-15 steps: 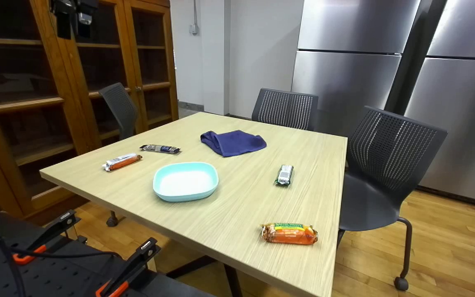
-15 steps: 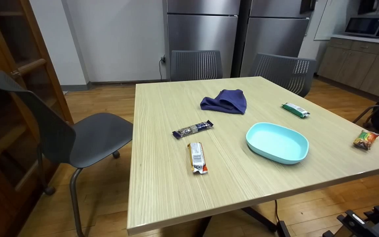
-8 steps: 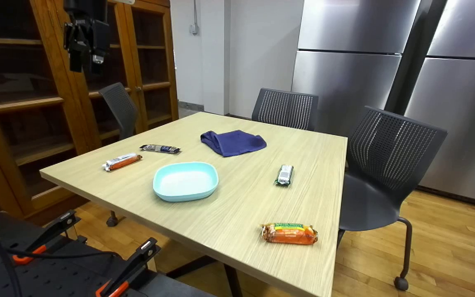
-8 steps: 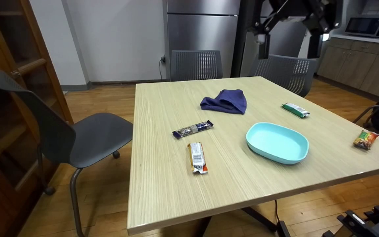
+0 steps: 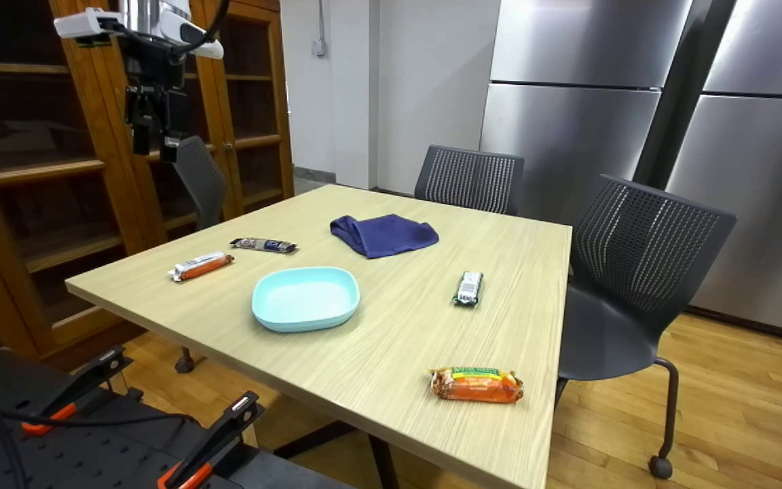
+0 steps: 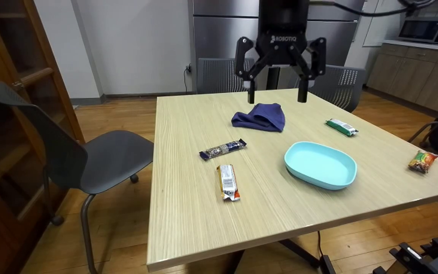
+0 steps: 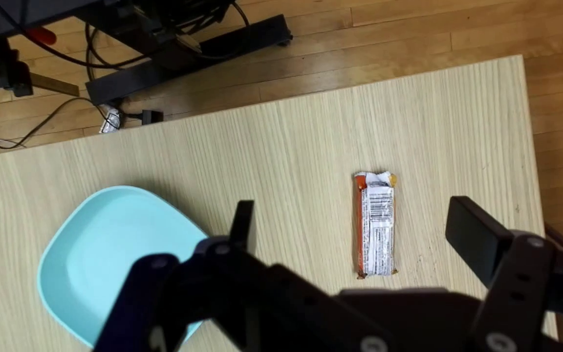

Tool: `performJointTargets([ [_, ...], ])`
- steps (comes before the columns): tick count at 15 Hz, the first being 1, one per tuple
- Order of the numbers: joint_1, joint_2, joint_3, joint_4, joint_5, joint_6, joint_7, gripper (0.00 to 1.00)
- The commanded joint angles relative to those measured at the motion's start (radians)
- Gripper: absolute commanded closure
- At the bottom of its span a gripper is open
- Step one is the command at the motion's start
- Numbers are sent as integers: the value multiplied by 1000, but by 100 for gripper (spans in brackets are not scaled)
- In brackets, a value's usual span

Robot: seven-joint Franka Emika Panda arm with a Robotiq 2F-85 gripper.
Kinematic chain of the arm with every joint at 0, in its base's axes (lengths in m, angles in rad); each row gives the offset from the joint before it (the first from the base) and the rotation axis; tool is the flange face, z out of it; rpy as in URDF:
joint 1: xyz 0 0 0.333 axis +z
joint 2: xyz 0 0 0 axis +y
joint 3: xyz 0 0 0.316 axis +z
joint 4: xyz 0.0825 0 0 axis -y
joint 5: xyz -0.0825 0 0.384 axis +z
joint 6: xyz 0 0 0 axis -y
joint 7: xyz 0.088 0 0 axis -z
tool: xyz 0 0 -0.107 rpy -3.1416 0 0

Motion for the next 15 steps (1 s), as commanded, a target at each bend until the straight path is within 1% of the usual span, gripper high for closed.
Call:
performJointTargets([
  [1,39,124,-6,132,-28,-84,61,0],
  [2,34,59,-16,43,-10,-7,26,0],
  [5,48,115,-19,93,-9,-36,29,0],
  [9,48,120,-20,104,-9,-44,29,0],
  [10,55,128,-22,101,-26,-27,61,0],
  [15,77,250,-39,130,-47,76,60,0],
])
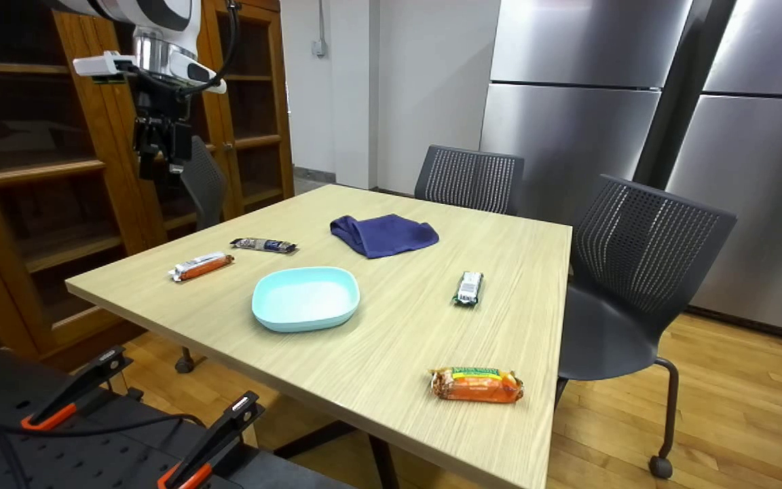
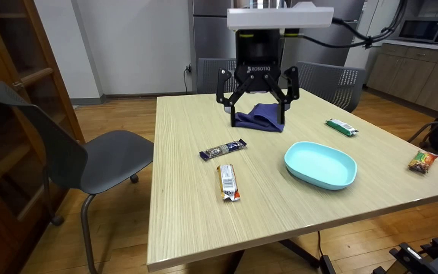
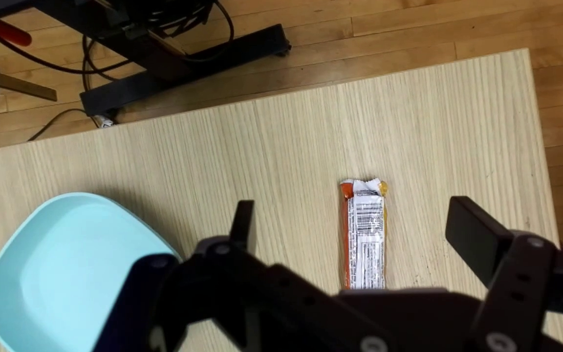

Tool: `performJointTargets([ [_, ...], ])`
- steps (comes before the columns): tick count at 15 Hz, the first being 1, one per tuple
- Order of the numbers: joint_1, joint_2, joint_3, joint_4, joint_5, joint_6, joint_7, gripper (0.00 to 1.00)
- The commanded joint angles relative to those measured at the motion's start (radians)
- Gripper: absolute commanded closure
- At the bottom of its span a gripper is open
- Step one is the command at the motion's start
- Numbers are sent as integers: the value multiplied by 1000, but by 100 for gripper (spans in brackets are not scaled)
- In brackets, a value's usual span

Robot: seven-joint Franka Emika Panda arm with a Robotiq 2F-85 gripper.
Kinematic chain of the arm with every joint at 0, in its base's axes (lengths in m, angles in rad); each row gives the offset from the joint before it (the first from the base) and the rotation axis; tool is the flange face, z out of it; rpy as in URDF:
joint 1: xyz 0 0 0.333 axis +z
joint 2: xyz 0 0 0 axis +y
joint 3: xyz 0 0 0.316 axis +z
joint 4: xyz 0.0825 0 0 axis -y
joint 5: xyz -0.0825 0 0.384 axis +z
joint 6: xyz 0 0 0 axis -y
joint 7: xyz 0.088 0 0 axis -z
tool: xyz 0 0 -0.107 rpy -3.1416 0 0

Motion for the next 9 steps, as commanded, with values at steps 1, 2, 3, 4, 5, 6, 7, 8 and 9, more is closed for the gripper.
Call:
performJointTargets([
  [1,38,100,-28,33,-37,79,27,0],
  [2,42,124,-34,37,-31,102,24,0],
  [3,49,150,-41,41,-27,134,31,0],
  [4,56,175,-49,47,-23,161,35,0],
  [5,63,200,-57,54,-23,184,40,0],
  [6,68,222,-62,62,-18,204,39,0],
  [7,77,241,-72,64,-15,241,55,0],
  [8,81,260,-77,72,-6,263,59,0],
  [9,91,278,-85,80,-10,289,74,0],
])
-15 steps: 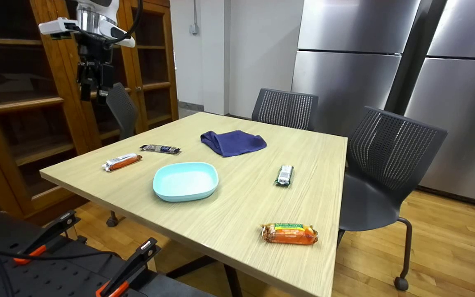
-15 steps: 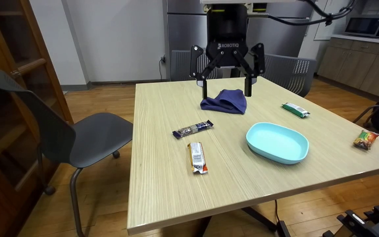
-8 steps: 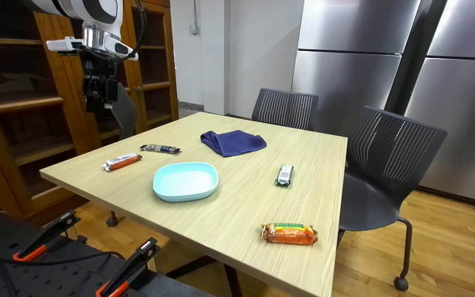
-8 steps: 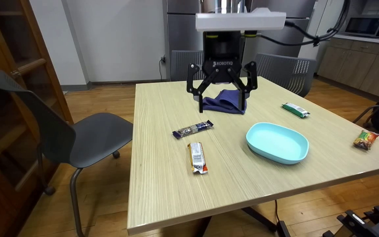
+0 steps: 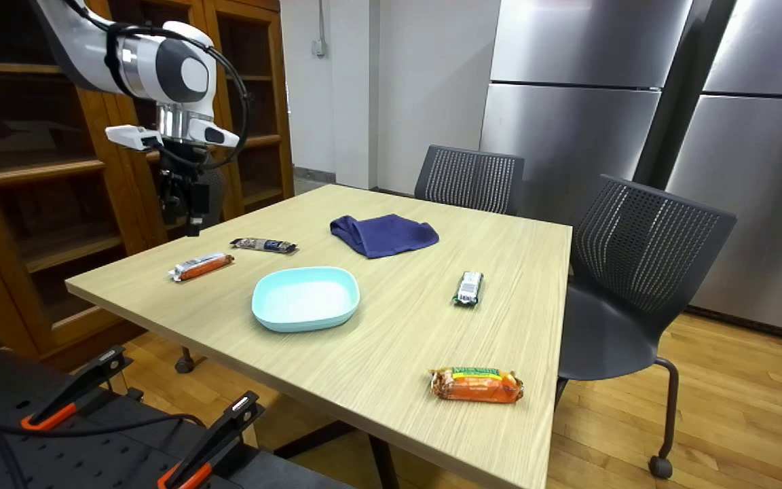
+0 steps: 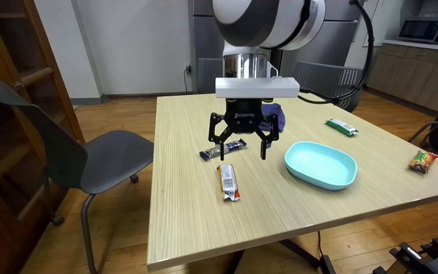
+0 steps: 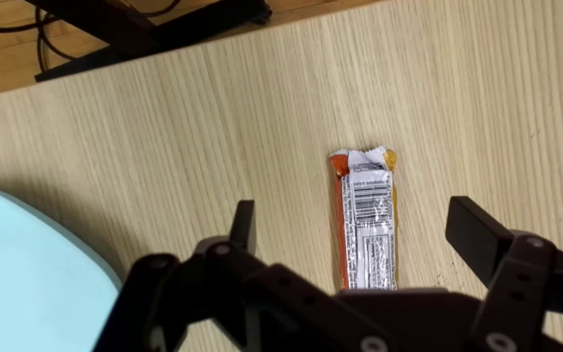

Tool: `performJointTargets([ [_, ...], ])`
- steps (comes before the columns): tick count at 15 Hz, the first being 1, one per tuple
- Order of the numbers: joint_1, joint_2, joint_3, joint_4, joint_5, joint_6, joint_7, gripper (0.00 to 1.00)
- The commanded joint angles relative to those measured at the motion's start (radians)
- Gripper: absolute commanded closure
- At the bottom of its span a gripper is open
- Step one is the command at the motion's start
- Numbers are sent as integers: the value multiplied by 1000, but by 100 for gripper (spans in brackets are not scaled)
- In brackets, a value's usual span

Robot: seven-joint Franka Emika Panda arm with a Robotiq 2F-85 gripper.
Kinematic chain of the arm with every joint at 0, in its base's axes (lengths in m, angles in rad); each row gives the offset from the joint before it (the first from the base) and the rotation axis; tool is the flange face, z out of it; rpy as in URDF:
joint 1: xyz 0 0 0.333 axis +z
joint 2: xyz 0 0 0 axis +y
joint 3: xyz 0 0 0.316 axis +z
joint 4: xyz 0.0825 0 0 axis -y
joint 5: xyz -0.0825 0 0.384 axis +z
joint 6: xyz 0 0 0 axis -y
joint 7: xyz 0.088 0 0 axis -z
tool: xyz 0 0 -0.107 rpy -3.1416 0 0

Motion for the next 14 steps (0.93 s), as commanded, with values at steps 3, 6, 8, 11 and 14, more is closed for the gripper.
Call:
performJointTargets([
  [3,68,101,-54,72,-17,97,89,0],
  [6,96,148,-78,104,-27,113,112,0],
  [8,112,179,-93,129,-34,106,125,0],
  [11,130,223,-112,158,-50,100,143,0],
  [14,144,265,-125,192,-65,91,149,0],
])
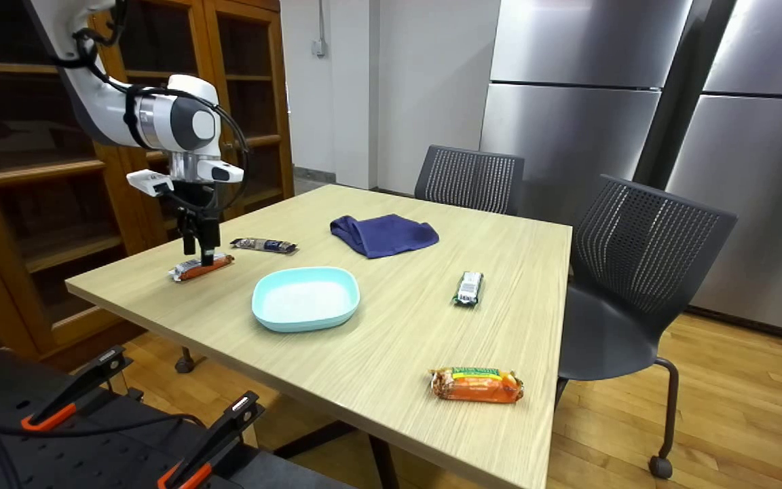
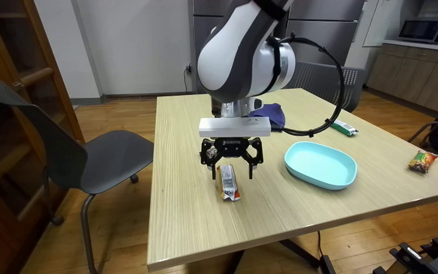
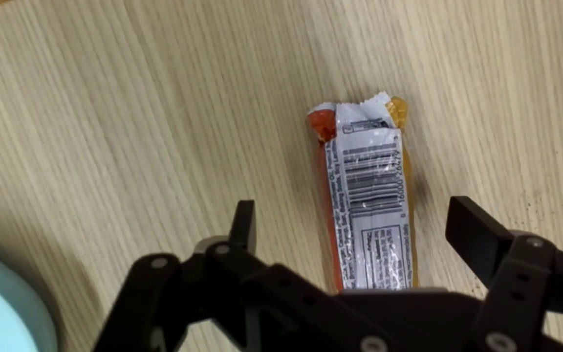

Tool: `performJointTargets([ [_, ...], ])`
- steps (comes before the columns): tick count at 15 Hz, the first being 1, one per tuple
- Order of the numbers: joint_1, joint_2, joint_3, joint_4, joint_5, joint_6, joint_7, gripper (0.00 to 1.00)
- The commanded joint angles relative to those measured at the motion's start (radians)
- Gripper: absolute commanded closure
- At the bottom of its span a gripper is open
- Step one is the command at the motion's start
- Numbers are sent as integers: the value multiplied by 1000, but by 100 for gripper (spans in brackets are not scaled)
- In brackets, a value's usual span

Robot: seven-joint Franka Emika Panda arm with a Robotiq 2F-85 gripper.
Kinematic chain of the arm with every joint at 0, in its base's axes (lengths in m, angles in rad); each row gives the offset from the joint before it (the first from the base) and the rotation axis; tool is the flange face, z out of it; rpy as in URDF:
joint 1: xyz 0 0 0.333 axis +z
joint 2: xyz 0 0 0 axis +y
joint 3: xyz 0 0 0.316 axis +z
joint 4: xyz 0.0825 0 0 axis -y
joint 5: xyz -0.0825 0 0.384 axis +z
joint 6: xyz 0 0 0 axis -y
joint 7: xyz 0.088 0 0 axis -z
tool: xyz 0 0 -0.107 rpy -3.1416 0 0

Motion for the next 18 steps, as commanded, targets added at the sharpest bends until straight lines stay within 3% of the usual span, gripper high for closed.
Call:
performJointTargets([
  [1,32,53,-27,68,-33,-23,41,0],
  [3,35,65,-27,78,-32,-23,38,0],
  [4,39,66,-29,78,-34,-20,39,25],
  [5,42,68,-31,80,-36,-19,40,26],
  [12,36,39,-19,62,-23,-7,21,81],
  [18,42,-46,-14,3,-47,-42,-5,83],
])
